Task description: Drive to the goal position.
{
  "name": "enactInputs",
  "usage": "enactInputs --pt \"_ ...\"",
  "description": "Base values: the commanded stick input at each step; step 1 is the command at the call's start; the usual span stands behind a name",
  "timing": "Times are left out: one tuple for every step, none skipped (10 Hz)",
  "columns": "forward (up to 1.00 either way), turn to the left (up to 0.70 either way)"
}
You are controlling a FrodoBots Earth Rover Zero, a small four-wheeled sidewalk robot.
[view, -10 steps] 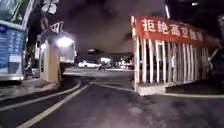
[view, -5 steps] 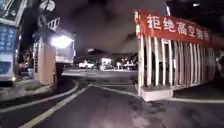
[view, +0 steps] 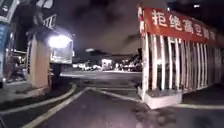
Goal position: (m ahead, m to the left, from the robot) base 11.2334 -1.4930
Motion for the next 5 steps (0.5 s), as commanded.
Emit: enactInputs --pt "0.45 0.00" --pt "0.45 0.00" --pt "0.45 0.00" --pt "0.45 0.00" --pt "0.45 0.00"
